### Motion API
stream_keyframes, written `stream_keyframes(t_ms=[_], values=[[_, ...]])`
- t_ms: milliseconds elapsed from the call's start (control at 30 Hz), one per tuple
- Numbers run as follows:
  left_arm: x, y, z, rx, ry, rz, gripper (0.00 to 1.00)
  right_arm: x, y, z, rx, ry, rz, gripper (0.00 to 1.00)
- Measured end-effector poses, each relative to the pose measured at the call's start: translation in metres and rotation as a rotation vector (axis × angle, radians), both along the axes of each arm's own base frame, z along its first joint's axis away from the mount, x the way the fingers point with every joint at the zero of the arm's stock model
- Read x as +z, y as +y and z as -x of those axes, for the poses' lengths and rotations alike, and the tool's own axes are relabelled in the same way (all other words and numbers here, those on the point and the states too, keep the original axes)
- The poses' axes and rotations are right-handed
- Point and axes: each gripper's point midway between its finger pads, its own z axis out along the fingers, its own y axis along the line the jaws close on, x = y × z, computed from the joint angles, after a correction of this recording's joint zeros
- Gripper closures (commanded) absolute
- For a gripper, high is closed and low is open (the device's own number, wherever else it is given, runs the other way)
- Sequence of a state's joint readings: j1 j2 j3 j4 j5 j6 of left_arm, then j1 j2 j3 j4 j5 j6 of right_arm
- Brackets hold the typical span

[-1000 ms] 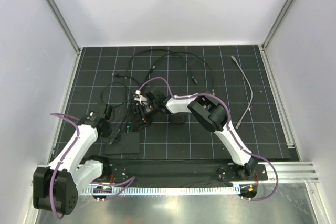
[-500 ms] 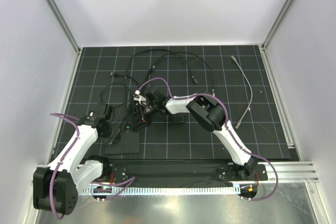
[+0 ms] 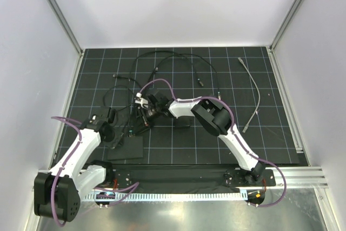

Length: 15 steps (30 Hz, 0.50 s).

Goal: Pull the plug from the switch port

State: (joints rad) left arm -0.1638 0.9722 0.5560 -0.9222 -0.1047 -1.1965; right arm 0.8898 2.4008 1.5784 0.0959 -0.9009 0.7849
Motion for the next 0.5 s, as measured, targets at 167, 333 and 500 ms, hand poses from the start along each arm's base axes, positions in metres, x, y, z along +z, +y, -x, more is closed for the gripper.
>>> stream_keyframes(t_ms=[167, 333, 500], values=[[0.0, 0.004, -0.001, 0.005, 0.002, -0.02, 0.84, 0.0, 0.009, -0.004, -0.038, -0.038, -0.032, 0.99], [0.0, 0.011, -0.002, 0.015, 0.025, -0.068, 0.82, 0.001, 0.023, -0.017, -0.124, -0.064, -0.063, 0.99], [0.002, 0.021, -0.003, 0.03, 0.038, -0.114, 0.78, 0.004, 0.045, -0.032, -0.181, -0.053, -0.09, 0.99]])
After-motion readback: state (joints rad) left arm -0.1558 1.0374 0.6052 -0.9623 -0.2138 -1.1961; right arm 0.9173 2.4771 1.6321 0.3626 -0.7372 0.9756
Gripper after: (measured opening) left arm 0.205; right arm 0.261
